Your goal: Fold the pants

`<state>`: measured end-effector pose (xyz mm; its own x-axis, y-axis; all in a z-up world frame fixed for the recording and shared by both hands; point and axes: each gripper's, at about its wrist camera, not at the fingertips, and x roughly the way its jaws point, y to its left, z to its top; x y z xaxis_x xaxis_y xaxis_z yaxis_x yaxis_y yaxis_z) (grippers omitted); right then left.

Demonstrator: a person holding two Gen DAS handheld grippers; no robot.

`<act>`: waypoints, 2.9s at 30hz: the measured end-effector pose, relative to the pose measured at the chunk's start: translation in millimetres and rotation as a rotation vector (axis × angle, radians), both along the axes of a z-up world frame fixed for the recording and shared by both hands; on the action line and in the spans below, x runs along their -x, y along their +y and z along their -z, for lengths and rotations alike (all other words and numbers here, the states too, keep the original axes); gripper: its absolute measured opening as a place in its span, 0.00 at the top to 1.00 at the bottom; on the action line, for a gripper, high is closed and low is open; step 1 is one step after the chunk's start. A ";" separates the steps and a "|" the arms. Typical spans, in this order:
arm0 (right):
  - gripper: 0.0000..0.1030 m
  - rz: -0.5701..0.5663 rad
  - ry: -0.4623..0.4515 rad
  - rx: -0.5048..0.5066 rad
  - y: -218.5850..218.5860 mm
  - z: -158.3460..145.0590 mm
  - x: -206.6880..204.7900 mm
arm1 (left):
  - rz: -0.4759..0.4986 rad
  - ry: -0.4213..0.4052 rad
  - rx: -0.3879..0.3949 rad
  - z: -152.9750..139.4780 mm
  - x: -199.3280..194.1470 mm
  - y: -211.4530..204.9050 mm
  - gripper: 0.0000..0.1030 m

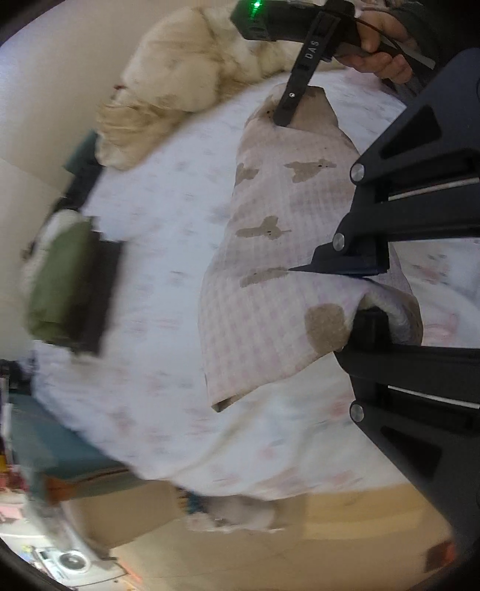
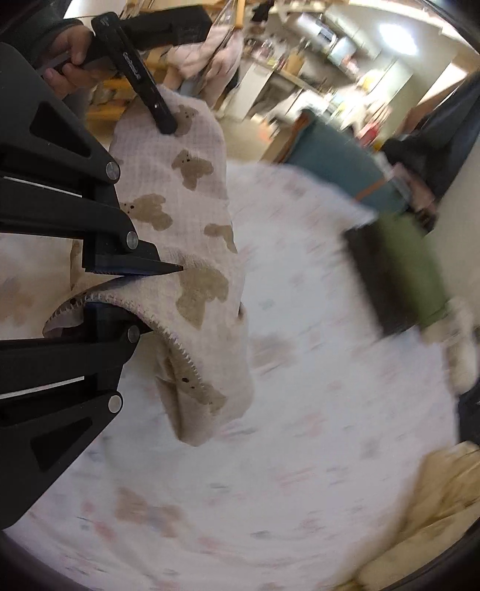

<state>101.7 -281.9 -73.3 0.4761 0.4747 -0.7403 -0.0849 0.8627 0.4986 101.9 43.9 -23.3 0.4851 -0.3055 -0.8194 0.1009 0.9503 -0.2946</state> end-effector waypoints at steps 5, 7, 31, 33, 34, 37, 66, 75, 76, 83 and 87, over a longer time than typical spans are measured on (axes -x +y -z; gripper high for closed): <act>0.90 0.007 -0.081 -0.013 8.6 -37.2 -55.2 | 0.001 -0.061 -0.009 -25.3 -50.7 5.8 0.90; 0.90 -0.007 -0.117 0.012 11.4 -48.9 -85.1 | 0.023 -0.077 -0.016 -31.1 -77.1 6.8 0.90; 0.68 0.031 -0.215 0.487 55.4 -31.3 -531.8 | -0.095 -0.209 -0.361 3.1 -510.9 -23.1 0.66; 0.46 0.069 -0.227 0.593 51.5 -23.1 -531.3 | -0.170 -0.188 -0.419 11.6 -517.3 -14.0 0.48; 0.33 0.103 -0.242 0.634 45.8 -22.7 -530.8 | -0.199 -0.203 -0.434 11.1 -516.8 -8.2 0.37; 0.33 0.141 -0.233 0.640 23.4 -26.7 -521.8 | -0.317 -0.225 -0.522 10.6 -503.4 15.0 0.26; 0.00 0.098 -0.385 0.333 49.1 -108.8 -24.7 | -0.178 -0.343 -0.201 -52.4 -4.8 -23.3 0.02; 0.00 0.112 -0.444 0.332 54.8 -92.4 77.0 | -0.221 -0.398 -0.238 -29.8 73.7 -21.5 0.01; 0.00 0.115 -0.455 0.335 55.9 -88.9 83.2 | -0.216 -0.410 -0.260 -26.8 77.8 -24.6 0.01; 0.00 0.120 -0.420 0.317 63.8 -61.9 88.4 | -0.196 -0.456 -0.265 -23.3 85.6 -31.6 0.01; 0.00 0.096 -0.425 0.345 73.3 -55.0 83.1 | -0.230 -0.436 -0.282 -16.3 86.1 -28.8 0.01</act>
<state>18.6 -208.6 -18.2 0.7961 0.1785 -0.5782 -0.1298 0.9836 0.1250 15.8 15.1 -6.9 0.8249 0.0495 -0.5631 -0.0624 0.9980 -0.0036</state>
